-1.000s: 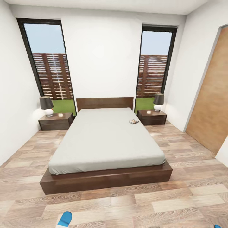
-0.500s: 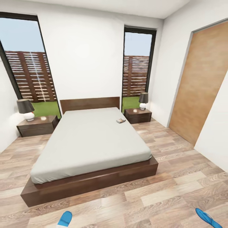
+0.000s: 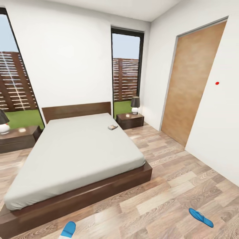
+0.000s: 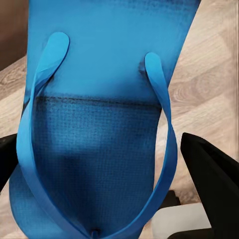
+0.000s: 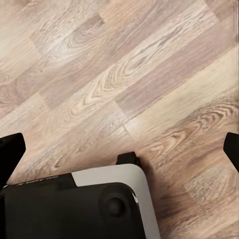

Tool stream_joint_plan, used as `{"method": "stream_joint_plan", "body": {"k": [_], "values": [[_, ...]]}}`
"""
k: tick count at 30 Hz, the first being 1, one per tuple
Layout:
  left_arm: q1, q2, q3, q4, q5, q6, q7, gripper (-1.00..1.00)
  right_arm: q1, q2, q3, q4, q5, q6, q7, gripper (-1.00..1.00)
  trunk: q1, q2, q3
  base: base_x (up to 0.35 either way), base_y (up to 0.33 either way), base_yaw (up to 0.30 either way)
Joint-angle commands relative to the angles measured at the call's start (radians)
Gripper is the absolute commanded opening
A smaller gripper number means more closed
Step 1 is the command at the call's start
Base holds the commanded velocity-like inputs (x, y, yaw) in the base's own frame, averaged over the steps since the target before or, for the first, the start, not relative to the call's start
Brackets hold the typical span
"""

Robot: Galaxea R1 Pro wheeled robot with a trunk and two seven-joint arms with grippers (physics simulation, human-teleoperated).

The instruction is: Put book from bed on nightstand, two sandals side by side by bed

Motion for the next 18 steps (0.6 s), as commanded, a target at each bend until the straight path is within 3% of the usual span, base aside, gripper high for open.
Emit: {"method": "stream_joint_plan", "body": {"k": [1, 8, 18], "values": [[-0.001, 0.0, 0.004, 0.0, -0.009, -0.004, -0.002, -1.0, -0.001, 0.0, -0.006, -0.001, -0.007, 0.007, 0.007, 1.0, 0.001, -0.002, -0.002, 0.233, -0.129, -0.295], [0.0, 0.0, 0.003, 0.0, -0.01, -0.004, -0.003, -1.0, -0.001, 0.0, -0.006, -0.001, -0.007, 0.008, 0.008, 1.0, 0.001, -0.002, -0.002, 0.172, -0.126, -0.295], [0.0, -0.002, 0.003, 0.0, -0.011, -0.003, -0.002, -1.0, -0.001, -0.002, -0.006, -0.001, -0.007, 0.01, 0.009, 1.0, 0.001, -0.002, -0.002, 0.039, -0.193, -0.295]]}}
